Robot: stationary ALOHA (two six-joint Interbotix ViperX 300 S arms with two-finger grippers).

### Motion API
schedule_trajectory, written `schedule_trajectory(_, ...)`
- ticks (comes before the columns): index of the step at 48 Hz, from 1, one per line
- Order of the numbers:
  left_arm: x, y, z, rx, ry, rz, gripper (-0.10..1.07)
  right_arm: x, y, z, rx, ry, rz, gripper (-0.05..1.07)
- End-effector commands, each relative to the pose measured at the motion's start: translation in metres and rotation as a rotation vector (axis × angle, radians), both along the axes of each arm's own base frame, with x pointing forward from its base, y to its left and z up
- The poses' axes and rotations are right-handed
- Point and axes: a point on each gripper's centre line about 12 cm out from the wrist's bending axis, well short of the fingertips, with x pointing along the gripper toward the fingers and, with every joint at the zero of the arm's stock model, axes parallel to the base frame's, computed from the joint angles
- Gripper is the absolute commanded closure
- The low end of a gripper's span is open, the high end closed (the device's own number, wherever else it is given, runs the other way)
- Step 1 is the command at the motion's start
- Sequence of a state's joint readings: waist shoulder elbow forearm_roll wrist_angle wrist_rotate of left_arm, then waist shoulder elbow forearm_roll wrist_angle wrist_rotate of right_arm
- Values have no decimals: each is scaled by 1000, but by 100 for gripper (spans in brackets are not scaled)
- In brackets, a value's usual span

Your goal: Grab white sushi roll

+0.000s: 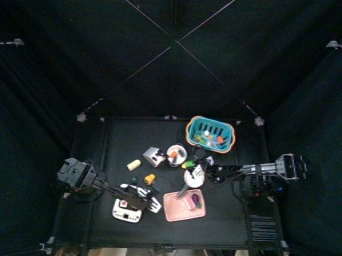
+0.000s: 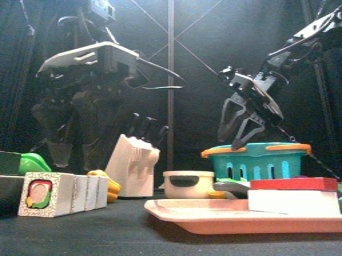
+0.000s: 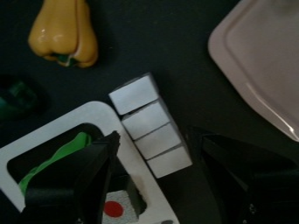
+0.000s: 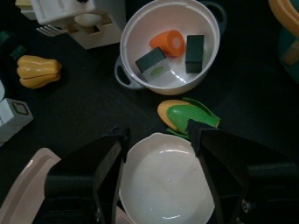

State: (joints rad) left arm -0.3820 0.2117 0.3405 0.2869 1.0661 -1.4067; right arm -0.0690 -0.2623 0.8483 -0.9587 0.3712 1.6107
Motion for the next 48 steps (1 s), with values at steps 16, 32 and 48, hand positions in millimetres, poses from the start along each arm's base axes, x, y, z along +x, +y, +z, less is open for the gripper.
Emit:
schedule_trajectory(16, 7, -7, -13, -68, -30, 13, 1, 4, 0, 9, -6, -28, 6, 14)
schedule_trajectory(32, 12, -10, -14, -81, -48, 15, 2, 4, 0, 9, -6, -26, 6, 14)
schedule_trajectory(48, 12, -10, -17, -83, -40, 17, 7, 4, 0, 8, -6, -23, 6, 14)
